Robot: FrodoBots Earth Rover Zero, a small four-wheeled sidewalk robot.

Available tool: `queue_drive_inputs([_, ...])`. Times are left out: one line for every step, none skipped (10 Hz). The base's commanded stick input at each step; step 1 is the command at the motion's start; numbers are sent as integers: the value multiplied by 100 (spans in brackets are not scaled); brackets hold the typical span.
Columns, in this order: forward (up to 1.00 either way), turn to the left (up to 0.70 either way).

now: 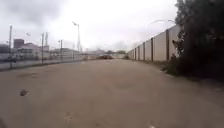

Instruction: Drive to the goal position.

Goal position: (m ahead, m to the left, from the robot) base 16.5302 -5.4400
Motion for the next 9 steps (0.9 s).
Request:
queue_drive_inputs([100, 0])
queue_drive_inputs([100, 0])
queue_drive_inputs([100, 0])
queue_drive_inputs([100, 0])
queue_drive_inputs([100, 0])
queue_drive_inputs([100, 0])
queue_drive_inputs([100, 0])
queue_drive_inputs([100, 0])
queue_drive_inputs([100, 0])
